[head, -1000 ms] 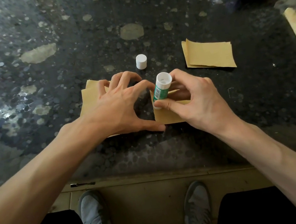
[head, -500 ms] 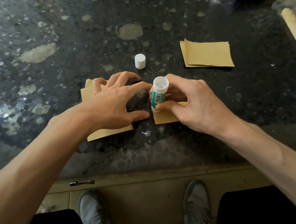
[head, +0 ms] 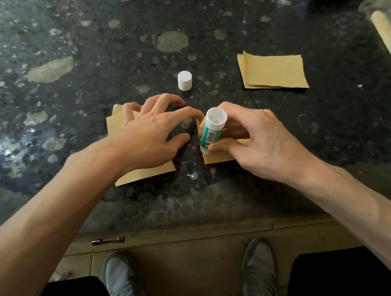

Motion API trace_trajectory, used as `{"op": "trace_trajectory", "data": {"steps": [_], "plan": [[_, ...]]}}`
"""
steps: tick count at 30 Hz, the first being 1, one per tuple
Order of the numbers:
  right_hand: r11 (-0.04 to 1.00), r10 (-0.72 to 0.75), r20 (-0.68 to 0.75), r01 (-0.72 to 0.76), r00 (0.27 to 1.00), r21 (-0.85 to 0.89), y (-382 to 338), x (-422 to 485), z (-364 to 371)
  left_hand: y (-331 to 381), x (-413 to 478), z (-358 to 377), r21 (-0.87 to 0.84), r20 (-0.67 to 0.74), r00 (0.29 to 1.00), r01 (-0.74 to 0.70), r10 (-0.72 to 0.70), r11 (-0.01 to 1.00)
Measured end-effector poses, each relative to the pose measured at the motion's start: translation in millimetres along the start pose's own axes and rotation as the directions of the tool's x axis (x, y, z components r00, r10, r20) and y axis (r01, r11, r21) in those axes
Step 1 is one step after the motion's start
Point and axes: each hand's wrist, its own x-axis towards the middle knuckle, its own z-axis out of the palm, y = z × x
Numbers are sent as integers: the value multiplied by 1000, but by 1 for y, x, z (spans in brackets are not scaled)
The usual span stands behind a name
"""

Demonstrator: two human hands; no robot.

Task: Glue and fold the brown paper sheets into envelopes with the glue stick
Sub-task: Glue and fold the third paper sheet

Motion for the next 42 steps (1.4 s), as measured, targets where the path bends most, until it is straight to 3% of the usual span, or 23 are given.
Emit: {"op": "trace_trajectory", "data": {"steps": [19,26,28,32,35,42], "plan": [[996,-44,11,43,999,78,-2,-15,-1,-2,0,4,-33,-38,999,-19,18,999],[982,-14,42,6,999,187,-2,-23,-2,-2,0,6,-27,-42,999,-20,19,999],[959,16,11,-18,1000,284,-2,-25,-5,-3,0,6,-19,-41,999,-22,21,1000],[905,73,-186,14,980,425,2,-22,-11,-2,1,7,-27,-48,999,-18,17,999],[956,61,-219,6,974,292,10,-13,-10,-1,1,7,-31,-52,999,-14,12,999],[1000,12,-94,-12,995,-3,16,0,-4,1,1,15,-13,-125,992,-14,13,1000]]}}
